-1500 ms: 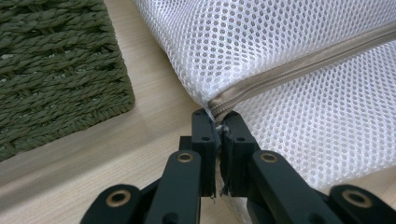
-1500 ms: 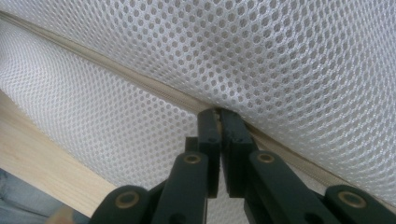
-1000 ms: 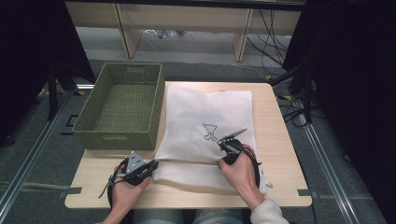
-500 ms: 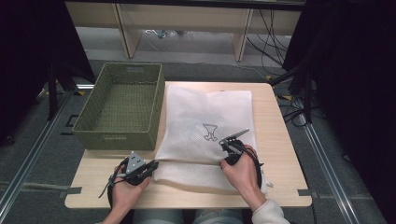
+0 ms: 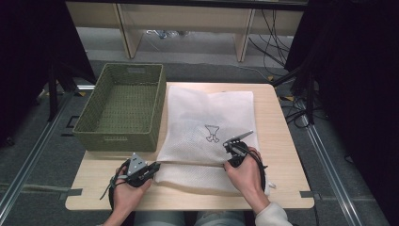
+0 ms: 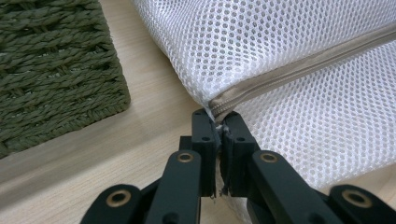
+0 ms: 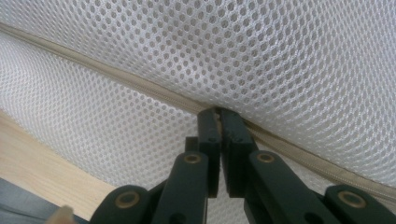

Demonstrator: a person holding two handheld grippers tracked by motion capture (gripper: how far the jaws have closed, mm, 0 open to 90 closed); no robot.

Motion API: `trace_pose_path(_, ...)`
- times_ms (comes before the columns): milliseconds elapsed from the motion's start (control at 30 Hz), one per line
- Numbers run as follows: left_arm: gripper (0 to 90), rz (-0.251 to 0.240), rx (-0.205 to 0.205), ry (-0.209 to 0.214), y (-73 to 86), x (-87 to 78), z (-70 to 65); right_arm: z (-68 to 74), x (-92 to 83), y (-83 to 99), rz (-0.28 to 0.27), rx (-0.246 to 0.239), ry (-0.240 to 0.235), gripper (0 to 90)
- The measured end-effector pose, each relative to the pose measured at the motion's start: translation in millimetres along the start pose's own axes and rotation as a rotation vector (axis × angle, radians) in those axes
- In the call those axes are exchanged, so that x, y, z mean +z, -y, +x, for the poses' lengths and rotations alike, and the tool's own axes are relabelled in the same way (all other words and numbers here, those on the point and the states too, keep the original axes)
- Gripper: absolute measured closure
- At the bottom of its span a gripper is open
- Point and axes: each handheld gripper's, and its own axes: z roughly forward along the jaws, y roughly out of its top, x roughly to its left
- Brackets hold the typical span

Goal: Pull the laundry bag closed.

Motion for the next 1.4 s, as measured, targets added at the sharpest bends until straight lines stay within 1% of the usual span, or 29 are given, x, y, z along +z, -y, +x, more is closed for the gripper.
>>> trace_pose_path(67, 84.1, -0.001, -0.001, 0.0, 0.0, -0.1, 0.0, 1.8, -0.5, 0.3, 0.001, 0.032, 0.007, 88.5)
trace_pose_path(133, 84.1, -0.003, -0.006, 0.003, -0.1, 0.0, -0.5, 2.0, -0.9, 0.7, -0.003, 0.038, 0.004, 88.4)
trace_pose_path(167, 84.1, -0.002, -0.004, 0.002, 0.0, 0.1, -0.5, 2.1, -0.8, 0.6, -0.001, 0.037, 0.008, 88.4)
trace_pose_path(200, 84.1, -0.001, -0.003, 0.002, 0.0, 0.0, -0.3, 0.3, 0.2, 0.3, -0.006, 0.017, 0.011, 88.5)
trace_pose_path(233, 84.1, 0.0, -0.001, 0.0, -0.1, -0.1, -0.1, 1.4, -0.2, 0.5, 0.006, 0.036, 0.005, 88.5)
trace_pose_path(267, 84.2, -0.001, -0.003, 0.0, -0.1, -0.1, 0.0, 0.7, -0.2, 0.6, 0.006, 0.034, 0.006, 88.4)
trace_pose_path(300, 84.2, -0.003, -0.004, 0.002, -0.2, -0.1, -0.4, -3.0, 0.8, 0.3, -0.009, -0.003, 0.009, 88.4)
trace_pose_path(400, 84.2, 0.0, 0.0, 0.001, -0.3, -0.1, -0.9, -3.2, 0.4, 0.5, -0.012, 0.008, 0.007, 88.5)
trace_pose_path(467, 84.3, -0.005, -0.006, 0.003, -0.3, 0.2, -1.3, -4.9, 1.3, 0.1, -0.002, -0.001, 0.01, 88.5)
trace_pose_path(567, 84.4, -0.003, 0.014, -0.003, -1.1, -0.8, -0.8, -5.7, 1.2, 0.2, -0.004, -0.004, 0.009, 88.5)
trace_pose_path(600, 84.4, -0.009, 0.01, 0.002, -1.1, -0.6, -0.7, -4.7, 0.2, 0.4, -0.008, 0.031, 0.001, 88.5)
trace_pose_path(633, 84.4, -0.009, 0.002, 0.001, -1.1, -0.7, -1.2, -4.7, 0.2, 0.4, -0.008, 0.031, 0.001, 88.5)
trace_pose_path(667, 84.5, -0.012, -0.007, 0.006, -0.9, 0.0, -1.9, -6.7, 1.1, -0.1, -0.006, 0.005, 0.0, 88.5)
trace_pose_path(700, 84.6, -0.012, -0.007, 0.006, -0.9, 0.0, -1.9, -6.7, 1.1, -0.1, -0.006, 0.005, 0.0, 88.5)
trace_pose_path(733, 84.6, -0.013, -0.009, 0.011, -0.9, 0.3, -2.2, -4.9, 0.0, 0.4, 0.0, 0.045, -0.003, 88.5)
trace_pose_path(767, 84.6, -0.009, -0.004, 0.01, -0.9, -0.1, -2.0, -4.8, -0.1, 0.4, 0.003, 0.047, -0.002, 88.5)
trace_pose_path(800, 84.7, -0.006, -0.003, 0.006, -1.0, -0.2, -2.3, -7.6, 0.7, 0.2, -0.012, 0.013, -0.001, 88.5)
trace_pose_path(833, 84.7, -0.005, 0.012, 0.01, -1.4, -0.3, -1.7, -8.2, 0.9, 0.1, -0.012, 0.011, 0.001, 88.5)
trace_pose_path(900, 84.8, -0.007, 0.009, 0.01, -1.4, -0.4, -2.5, -8.1, 0.8, 0.3, -0.008, 0.013, 0.005, 88.5)
trace_pose_path(933, 84.8, -0.011, 0.01, 0.007, -1.6, -0.1, -3.4, -8.8, 1.4, 0.6, -0.007, 0.002, 0.008, 88.5)
trace_pose_path(1067, 84.9, -0.005, 0.002, 0.007, -2.0, -0.8, -1.8, -9.2, 0.4, 0.4, -0.006, 0.022, 0.009, 88.5)
trace_pose_path(1100, 84.9, -0.008, -0.009, 0.009, -1.9, -0.5, -3.2, -9.5, -0.8, 0.8, -0.007, 0.028, 0.009, 88.5)
trace_pose_path(1133, 85.0, -0.009, -0.002, 0.009, -2.4, -0.2, -4.6, -8.6, -1.3, 1.1, 0.005, 0.037, 0.022, 88.6)
trace_pose_path(1167, 85.0, -0.009, -0.002, 0.009, -2.4, -0.2, -4.6, -8.6, -1.3, 1.1, 0.005, 0.037, 0.022, 88.6)
trace_pose_path(1200, 85.0, -0.01, 0.0, 0.011, -2.6, 0.1, -4.0, -11.8, -0.5, 0.7, -0.005, 0.002, 0.027, 88.6)
trace_pose_path(1233, 85.0, -0.015, -0.013, 0.016, -2.3, 0.6, -4.6, -13.6, 0.2, 0.8, -0.007, 0.0, 0.016, 88.6)
trace_pose_path(1267, 85.1, -0.014, -0.006, 0.011, -2.3, 0.1, -4.7, -13.5, -0.3, 1.1, -0.008, 0.015, 0.019, 88.6)
trace_pose_path(1367, 85.1, -0.013, -0.006, 0.014, -2.5, 0.2, -5.1, -13.2, -0.5, 1.0, -0.006, 0.012, 0.026, 88.6)
trace_pose_path(1400, 85.1, -0.015, -0.015, 0.018, -2.8, -0.2, -3.9, -12.6, -0.2, 0.9, -0.001, 0.01, 0.042, 88.6)
